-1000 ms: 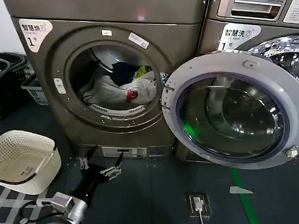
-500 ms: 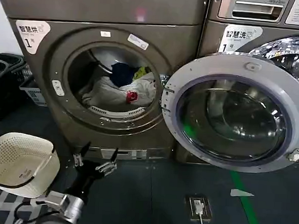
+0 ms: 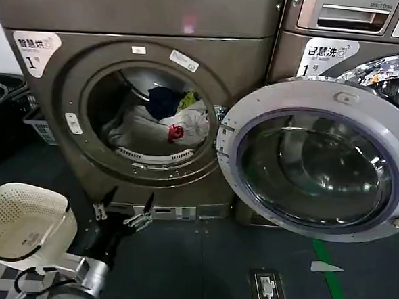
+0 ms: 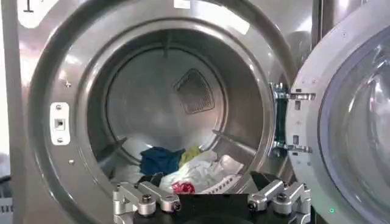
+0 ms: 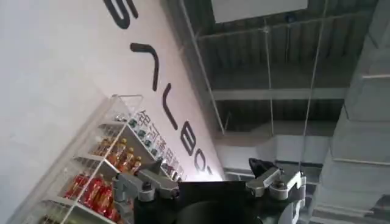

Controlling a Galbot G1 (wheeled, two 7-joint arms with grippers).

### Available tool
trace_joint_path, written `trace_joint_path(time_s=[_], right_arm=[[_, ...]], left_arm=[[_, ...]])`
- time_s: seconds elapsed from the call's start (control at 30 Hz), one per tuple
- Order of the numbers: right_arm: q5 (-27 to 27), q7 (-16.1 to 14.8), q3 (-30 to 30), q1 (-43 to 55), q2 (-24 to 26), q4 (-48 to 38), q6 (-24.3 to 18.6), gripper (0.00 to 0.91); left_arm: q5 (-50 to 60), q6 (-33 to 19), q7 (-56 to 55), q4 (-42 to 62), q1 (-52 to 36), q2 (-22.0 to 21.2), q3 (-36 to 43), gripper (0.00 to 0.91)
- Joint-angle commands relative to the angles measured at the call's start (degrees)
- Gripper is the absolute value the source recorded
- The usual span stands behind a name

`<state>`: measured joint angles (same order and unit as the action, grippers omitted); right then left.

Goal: Grasp the clothes from the dryer.

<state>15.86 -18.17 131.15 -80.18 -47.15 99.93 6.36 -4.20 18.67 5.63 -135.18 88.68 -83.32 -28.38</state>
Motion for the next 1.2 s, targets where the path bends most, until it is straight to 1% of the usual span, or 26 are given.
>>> trace_joint_path(time_s=[0.03, 1.2], right_arm=[[-0.04, 0.06, 0.08, 0.01, -0.04, -0.07, 0.01, 0.907], [-0.39, 0.07, -0.71, 0.3, 0.03, -0.51, 0.12, 0.907]], left_arm=[[-0.02, 0.13, 0.06, -0.08, 0.06, 0.05, -0.01, 0.907], [-0.31, 1.01, 0.64, -0.38, 0.16, 0.2, 1.09, 0.907]])
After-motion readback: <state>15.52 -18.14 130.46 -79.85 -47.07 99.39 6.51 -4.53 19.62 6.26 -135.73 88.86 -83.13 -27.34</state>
